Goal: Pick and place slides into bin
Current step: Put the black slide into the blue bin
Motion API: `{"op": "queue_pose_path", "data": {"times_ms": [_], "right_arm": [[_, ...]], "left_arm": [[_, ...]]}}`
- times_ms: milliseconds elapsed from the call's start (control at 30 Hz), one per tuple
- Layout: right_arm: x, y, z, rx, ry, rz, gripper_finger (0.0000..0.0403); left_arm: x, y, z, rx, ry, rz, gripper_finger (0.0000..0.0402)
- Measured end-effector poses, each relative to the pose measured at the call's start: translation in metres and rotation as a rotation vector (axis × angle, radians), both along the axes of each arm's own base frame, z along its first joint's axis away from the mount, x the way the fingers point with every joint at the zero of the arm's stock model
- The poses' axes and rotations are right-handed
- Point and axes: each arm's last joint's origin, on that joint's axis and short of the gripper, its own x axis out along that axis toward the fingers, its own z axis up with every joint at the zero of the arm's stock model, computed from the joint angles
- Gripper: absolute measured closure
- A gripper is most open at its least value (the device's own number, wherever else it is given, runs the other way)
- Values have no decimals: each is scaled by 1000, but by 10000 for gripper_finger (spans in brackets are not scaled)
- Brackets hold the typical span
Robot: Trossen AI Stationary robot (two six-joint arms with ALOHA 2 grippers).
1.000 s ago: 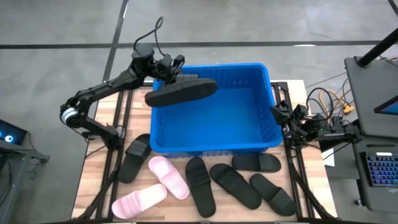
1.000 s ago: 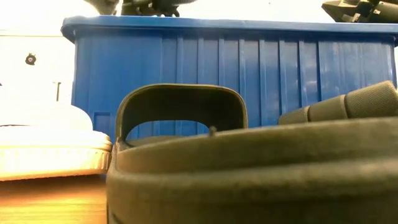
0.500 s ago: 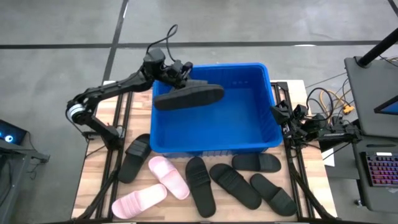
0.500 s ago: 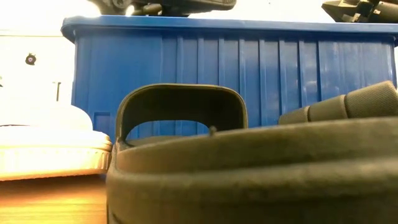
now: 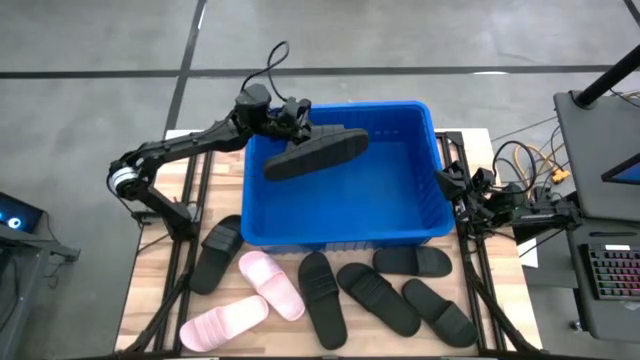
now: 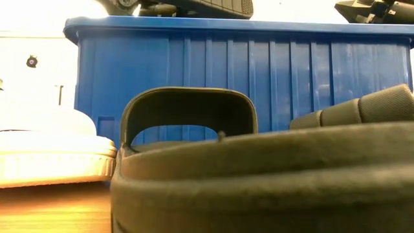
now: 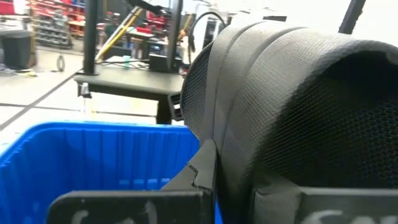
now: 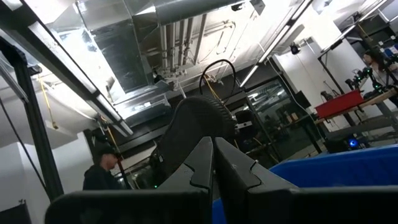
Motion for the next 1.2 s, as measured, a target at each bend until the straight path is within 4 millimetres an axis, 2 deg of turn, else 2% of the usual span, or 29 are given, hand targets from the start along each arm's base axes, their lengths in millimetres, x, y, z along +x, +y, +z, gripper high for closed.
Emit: {"op": "queue_pose_path", "data": {"times_ms": [133, 433, 900, 1200], "right_arm": [[0, 0, 0, 0, 0, 0, 394], [0, 0, 0, 0, 3, 0, 394], [0, 0, -1, 0, 8, 0, 394], [2, 0, -3, 1, 31, 2, 394]], "left_arm": [[2, -2, 0, -2, 2, 23, 400], [7, -5, -2, 1, 25, 205, 400], [9, -11, -19, 134, 275, 424, 400], [10, -12, -16, 135, 252, 409, 400]]}}
